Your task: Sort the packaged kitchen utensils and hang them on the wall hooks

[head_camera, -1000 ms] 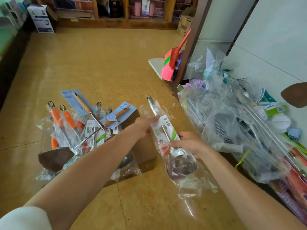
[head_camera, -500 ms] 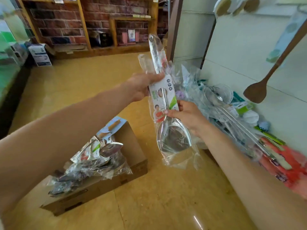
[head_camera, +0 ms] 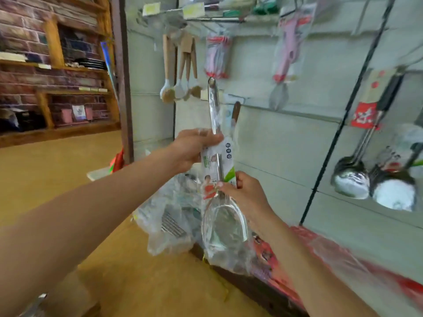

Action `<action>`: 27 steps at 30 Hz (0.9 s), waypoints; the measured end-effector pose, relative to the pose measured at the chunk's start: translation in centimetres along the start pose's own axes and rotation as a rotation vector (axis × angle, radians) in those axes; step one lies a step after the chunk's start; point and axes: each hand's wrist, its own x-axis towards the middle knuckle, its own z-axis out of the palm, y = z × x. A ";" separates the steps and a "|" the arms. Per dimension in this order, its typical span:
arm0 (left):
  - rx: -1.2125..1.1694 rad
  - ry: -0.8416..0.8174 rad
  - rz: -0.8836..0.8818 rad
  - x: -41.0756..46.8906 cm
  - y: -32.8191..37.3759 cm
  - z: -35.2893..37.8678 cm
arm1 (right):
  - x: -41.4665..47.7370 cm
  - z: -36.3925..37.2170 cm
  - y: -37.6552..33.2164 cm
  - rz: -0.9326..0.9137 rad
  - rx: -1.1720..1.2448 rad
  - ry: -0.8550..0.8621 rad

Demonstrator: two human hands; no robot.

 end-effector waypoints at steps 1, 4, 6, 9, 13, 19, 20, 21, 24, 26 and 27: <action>0.007 -0.040 0.013 0.2 0.4 2.3 | -0.5 -2.0 0.1 -0.007 -0.015 0.040; 0.011 -0.152 0.037 0.4 1.5 8.9 | -2.4 -7.8 0.1 -0.001 -0.061 0.163; 0.043 -0.241 0.053 0.4 2.0 13.2 | -3.7 -11.5 0.1 0.004 -0.079 0.236; 0.054 -0.337 0.090 0.4 2.8 19.3 | -5.7 -16.6 0.1 0.015 -0.072 0.337; 0.053 -0.445 0.116 0.0 3.6 26.7 | -8.5 -22.5 -0.2 -0.005 -0.079 0.453; 0.038 -0.568 0.125 -0.5 4.2 34.9 | -11.1 -28.9 -0.2 -0.022 -0.068 0.565; 0.037 -0.583 0.129 -0.4 4.3 35.9 | -11.3 -29.7 -0.2 -0.023 -0.065 0.580; 0.041 -0.594 0.134 -0.3 4.4 36.8 | -11.4 -30.5 0.0 -0.022 -0.057 0.597; 0.043 -0.621 0.136 0.3 4.5 38.8 | -11.3 -32.4 0.1 -0.016 -0.052 0.628; 0.037 -0.630 0.128 0.8 4.7 39.6 | -11.0 -33.2 0.1 -0.019 -0.044 0.636; 0.038 -0.633 0.126 1.1 4.8 39.9 | -10.8 -33.4 0.0 -0.023 -0.036 0.635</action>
